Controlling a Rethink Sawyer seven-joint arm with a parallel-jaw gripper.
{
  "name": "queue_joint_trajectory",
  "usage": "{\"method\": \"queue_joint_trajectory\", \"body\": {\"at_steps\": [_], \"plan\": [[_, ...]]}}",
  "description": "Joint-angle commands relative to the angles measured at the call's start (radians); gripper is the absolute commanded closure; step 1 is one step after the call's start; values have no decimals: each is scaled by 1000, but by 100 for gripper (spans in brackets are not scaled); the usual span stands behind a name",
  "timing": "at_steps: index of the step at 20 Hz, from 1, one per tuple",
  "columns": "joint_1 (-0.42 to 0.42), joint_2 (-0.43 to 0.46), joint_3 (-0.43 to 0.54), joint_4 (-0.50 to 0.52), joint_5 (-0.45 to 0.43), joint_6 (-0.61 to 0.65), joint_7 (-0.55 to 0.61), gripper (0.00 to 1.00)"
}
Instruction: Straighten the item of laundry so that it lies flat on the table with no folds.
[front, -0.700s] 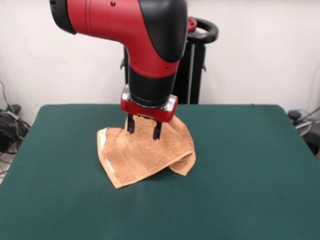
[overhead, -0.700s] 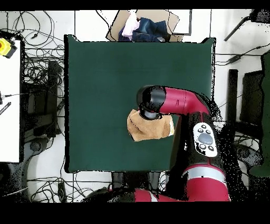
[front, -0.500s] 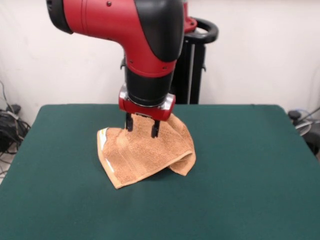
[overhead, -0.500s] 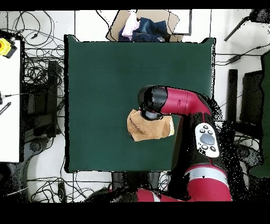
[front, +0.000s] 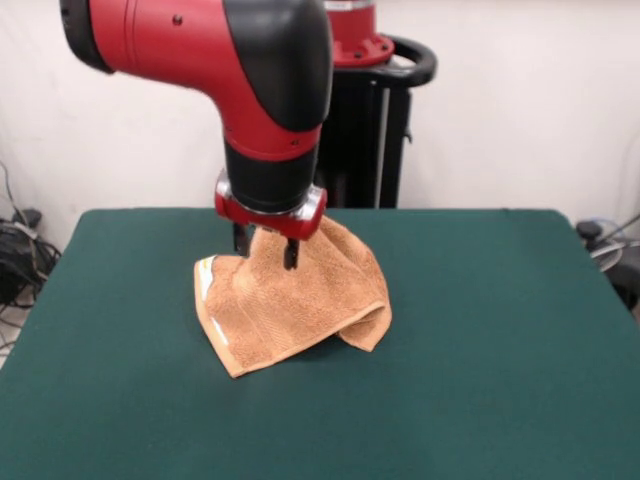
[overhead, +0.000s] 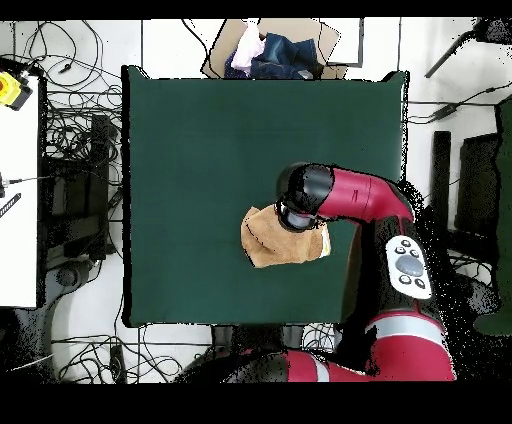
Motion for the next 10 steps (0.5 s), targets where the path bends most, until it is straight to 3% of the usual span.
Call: {"method": "queue_joint_trajectory", "body": {"at_steps": [1,10], "plan": [[7,178,55,-42,-16,-99,83,0],[34,287,23,-112,-26,-171,124,0]]}}
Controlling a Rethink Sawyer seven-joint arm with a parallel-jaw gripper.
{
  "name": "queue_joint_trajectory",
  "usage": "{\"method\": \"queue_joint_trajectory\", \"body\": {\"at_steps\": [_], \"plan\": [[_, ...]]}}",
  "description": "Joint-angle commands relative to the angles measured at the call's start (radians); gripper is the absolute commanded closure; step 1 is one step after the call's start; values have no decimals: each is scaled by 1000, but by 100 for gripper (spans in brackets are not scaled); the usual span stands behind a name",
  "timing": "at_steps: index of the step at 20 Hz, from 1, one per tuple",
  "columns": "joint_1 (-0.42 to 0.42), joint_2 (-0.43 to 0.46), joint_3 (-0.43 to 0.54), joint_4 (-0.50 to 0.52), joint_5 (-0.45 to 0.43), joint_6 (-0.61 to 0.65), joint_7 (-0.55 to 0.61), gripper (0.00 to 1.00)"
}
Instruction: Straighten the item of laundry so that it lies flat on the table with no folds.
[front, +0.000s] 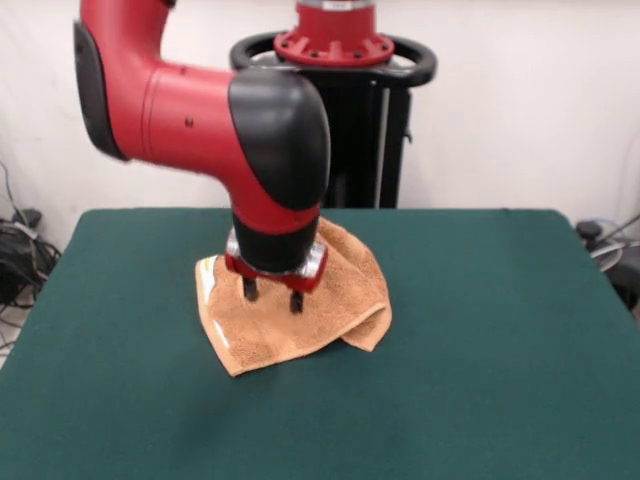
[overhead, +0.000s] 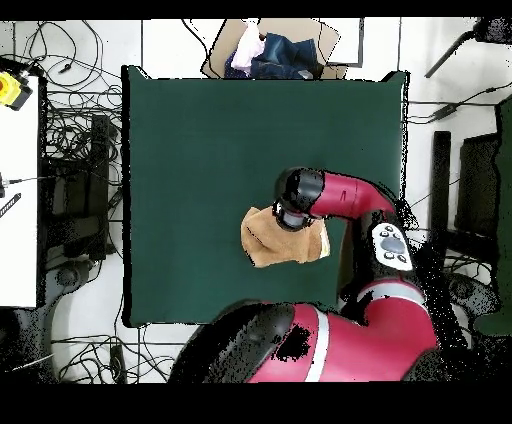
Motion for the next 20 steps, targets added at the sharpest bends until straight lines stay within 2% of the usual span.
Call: {"method": "queue_joint_trajectory", "body": {"at_steps": [1,9,16,17,20], "plan": [[35,135,22,-57,-25,-109,127,0],[49,235,3,-134,-31,-145,138,0],[65,258,-9,-155,-48,-184,149,0],[71,258,-16,-154,-48,-200,151,100],[71,259,-16,-155,-53,-208,144,100]]}}
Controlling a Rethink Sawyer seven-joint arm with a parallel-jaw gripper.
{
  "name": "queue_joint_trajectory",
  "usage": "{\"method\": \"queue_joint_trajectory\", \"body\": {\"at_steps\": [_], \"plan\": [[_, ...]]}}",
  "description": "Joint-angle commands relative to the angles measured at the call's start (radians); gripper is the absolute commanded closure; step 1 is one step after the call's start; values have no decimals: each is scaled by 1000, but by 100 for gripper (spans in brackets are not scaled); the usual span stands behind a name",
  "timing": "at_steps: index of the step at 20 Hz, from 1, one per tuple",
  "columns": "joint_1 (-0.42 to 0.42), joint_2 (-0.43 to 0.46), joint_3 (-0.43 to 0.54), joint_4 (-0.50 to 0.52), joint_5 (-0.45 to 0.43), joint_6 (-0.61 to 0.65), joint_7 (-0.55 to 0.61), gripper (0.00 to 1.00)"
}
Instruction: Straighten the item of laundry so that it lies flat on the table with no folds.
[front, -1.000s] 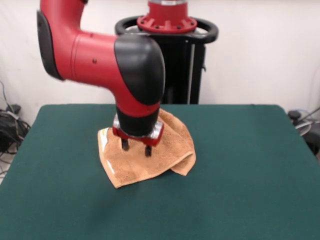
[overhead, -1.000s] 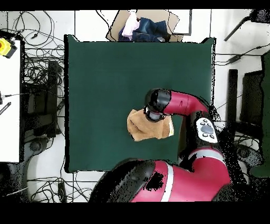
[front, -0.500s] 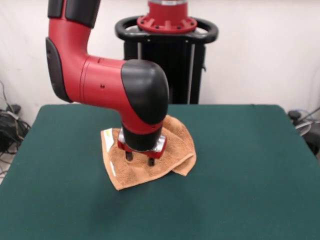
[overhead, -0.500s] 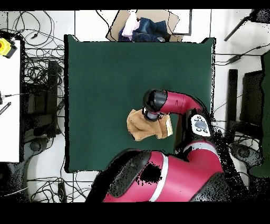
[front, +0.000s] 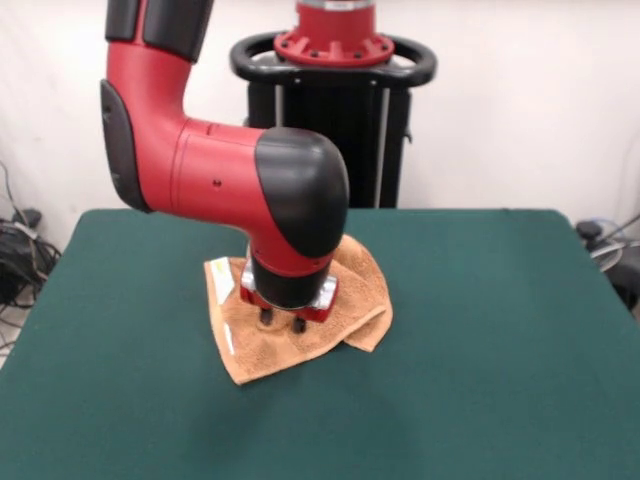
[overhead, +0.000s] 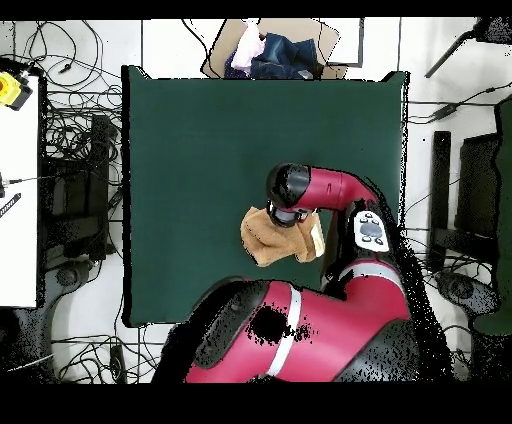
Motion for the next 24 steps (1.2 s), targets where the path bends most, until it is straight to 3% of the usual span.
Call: {"method": "queue_joint_trajectory", "body": {"at_steps": [1,16,24], "plan": [[15,158,16,-62,-54,-237,139,100],[-9,173,21,-87,-59,-260,113,100],[-25,232,25,-260,-60,-215,89,100]]}}
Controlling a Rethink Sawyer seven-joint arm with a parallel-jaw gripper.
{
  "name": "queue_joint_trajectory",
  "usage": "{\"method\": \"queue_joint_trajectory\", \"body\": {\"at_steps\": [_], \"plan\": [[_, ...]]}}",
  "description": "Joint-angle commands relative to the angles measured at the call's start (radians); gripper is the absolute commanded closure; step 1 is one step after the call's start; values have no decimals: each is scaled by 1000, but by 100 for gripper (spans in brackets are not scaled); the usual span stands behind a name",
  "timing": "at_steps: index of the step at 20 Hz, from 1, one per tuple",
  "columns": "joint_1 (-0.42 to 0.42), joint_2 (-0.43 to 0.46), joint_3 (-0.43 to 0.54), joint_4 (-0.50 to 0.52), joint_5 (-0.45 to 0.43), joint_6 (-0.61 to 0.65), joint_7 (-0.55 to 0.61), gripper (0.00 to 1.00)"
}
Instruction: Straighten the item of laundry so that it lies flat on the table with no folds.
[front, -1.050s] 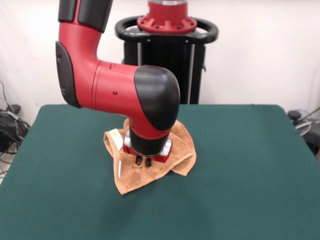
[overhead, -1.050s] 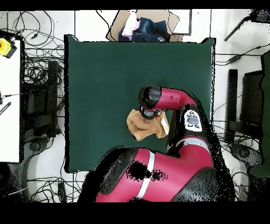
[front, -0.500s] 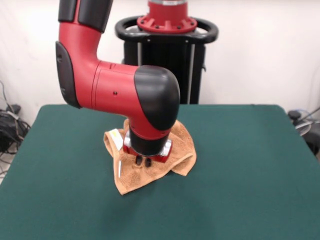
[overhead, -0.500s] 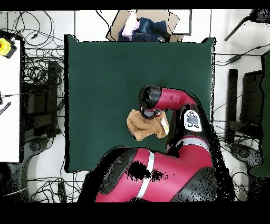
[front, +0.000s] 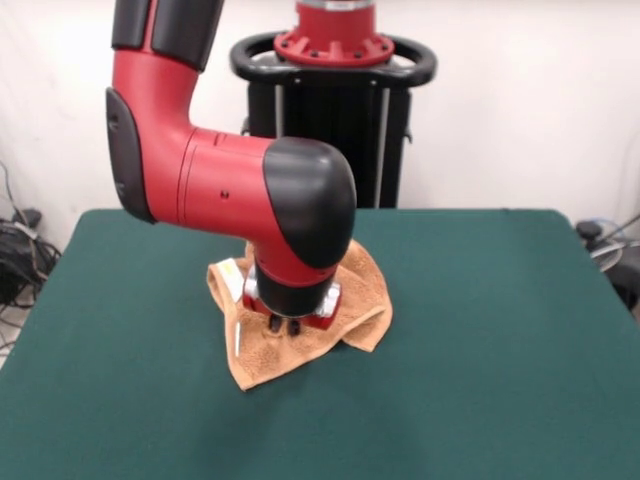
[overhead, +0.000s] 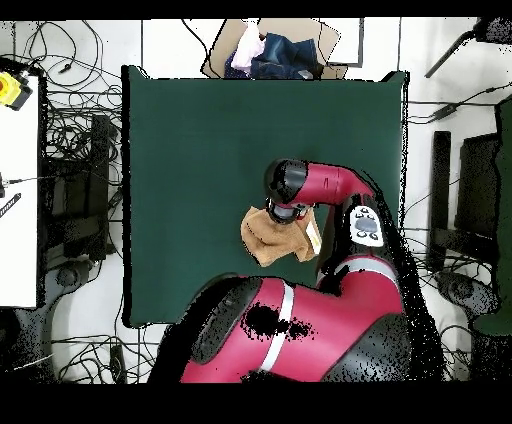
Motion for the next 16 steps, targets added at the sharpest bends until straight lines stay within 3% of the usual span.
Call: {"method": "queue_joint_trajectory", "body": {"at_steps": [1,8,16], "plan": [[-40,208,35,-221,-59,-267,89,100],[-55,116,65,-220,-42,-135,37,100],[-50,117,68,-280,-47,-120,35,100]]}}
